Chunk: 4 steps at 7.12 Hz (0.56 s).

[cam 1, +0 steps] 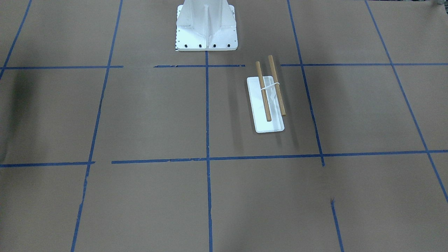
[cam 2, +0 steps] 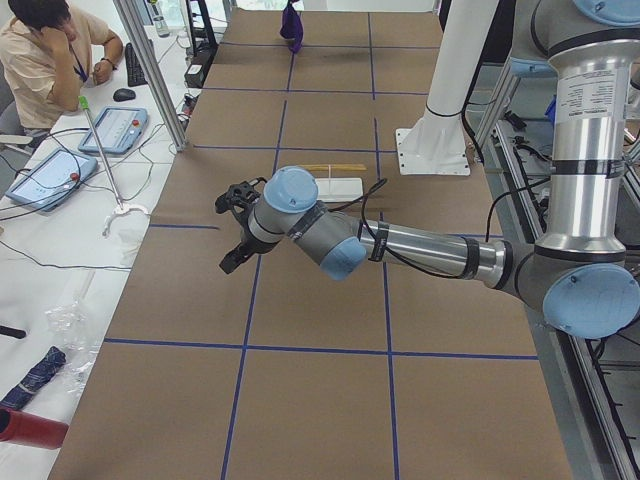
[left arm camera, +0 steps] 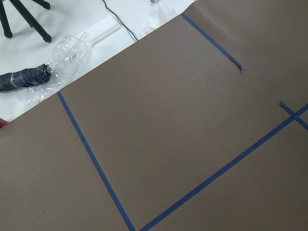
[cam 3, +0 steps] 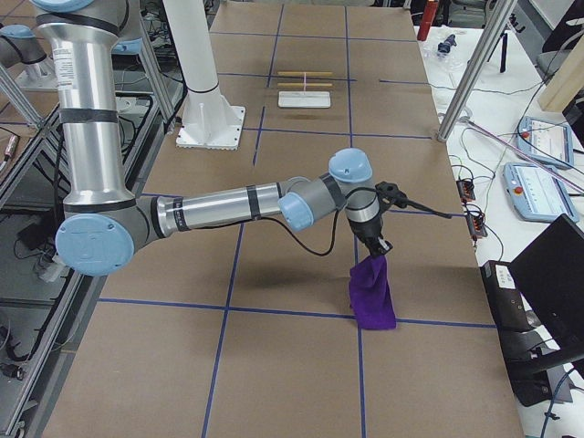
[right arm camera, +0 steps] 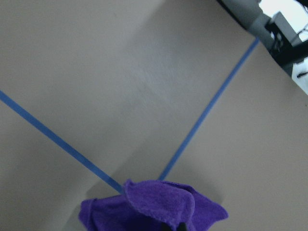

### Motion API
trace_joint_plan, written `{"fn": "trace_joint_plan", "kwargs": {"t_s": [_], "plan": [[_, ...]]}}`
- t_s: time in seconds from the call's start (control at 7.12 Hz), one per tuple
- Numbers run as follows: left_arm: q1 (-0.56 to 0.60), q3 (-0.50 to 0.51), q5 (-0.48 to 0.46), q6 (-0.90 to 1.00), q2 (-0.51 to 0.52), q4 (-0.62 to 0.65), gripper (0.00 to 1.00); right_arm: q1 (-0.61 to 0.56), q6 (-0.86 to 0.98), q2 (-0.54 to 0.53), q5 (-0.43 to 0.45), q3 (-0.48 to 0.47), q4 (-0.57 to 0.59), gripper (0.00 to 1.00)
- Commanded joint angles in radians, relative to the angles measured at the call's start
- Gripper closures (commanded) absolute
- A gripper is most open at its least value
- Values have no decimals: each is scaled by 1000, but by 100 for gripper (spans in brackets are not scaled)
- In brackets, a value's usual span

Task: Hang towel on rack

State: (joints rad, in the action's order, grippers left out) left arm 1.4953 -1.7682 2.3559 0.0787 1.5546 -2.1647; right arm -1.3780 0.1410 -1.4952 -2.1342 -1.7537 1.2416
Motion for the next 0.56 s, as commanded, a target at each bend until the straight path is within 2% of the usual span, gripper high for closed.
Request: {"fn": "trace_joint_plan", "kwargs": {"t_s": [0.0, 0.14, 0.42], "plan": [[-97, -2, -6, -124, 138, 82, 0, 159, -354, 85, -24, -142, 21, 100], [-160, -29, -6, -248, 222, 185, 0, 239, -485, 125, -20, -192, 19, 100], [-300, -59, -10, -684, 348, 212, 0, 386, -692, 261, 31, -220, 15, 100]]}}
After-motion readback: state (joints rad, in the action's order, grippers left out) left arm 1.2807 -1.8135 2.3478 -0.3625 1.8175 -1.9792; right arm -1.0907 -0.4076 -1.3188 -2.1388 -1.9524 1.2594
